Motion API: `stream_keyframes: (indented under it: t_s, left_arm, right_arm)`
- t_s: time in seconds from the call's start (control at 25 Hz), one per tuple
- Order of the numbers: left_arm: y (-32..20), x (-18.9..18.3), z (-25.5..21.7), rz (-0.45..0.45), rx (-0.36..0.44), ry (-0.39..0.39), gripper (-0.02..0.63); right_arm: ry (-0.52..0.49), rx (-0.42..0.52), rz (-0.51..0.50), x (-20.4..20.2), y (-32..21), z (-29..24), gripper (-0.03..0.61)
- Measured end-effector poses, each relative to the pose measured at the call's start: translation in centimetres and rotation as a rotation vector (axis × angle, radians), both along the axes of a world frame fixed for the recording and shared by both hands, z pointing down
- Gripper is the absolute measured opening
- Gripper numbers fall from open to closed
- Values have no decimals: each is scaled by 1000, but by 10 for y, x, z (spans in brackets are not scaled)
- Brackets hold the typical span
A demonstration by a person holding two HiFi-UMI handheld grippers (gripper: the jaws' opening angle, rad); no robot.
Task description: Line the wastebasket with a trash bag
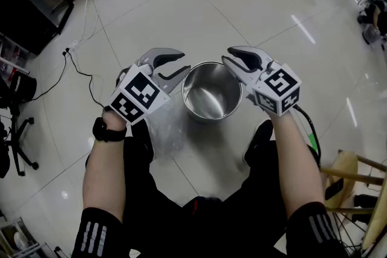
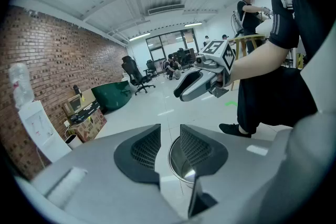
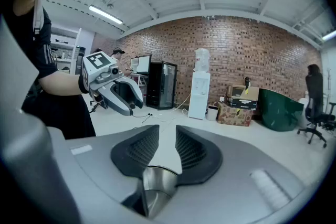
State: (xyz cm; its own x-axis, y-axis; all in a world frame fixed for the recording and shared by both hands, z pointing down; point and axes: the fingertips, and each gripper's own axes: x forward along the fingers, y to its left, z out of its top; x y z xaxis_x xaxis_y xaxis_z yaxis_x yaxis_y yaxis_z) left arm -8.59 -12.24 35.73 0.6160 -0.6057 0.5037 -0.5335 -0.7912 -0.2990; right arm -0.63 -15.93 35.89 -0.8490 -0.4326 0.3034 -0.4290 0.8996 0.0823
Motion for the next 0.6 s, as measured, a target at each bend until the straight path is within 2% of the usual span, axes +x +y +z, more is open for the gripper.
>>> stream_keyframes:
  t_s: [0.28, 0.4, 0.6]
  left_arm:
    - [7, -9, -6, 3, 7, 9, 109]
    - [10, -19, -6, -7, 9, 8, 109]
    - [14, -39, -11, -37, 18, 12, 109]
  right_arm:
    - [17, 14, -33, -15, 12, 5, 132]
    - [47, 22, -94, -33, 26, 12, 141]
    - [138, 34, -257, -79, 67, 39, 160]
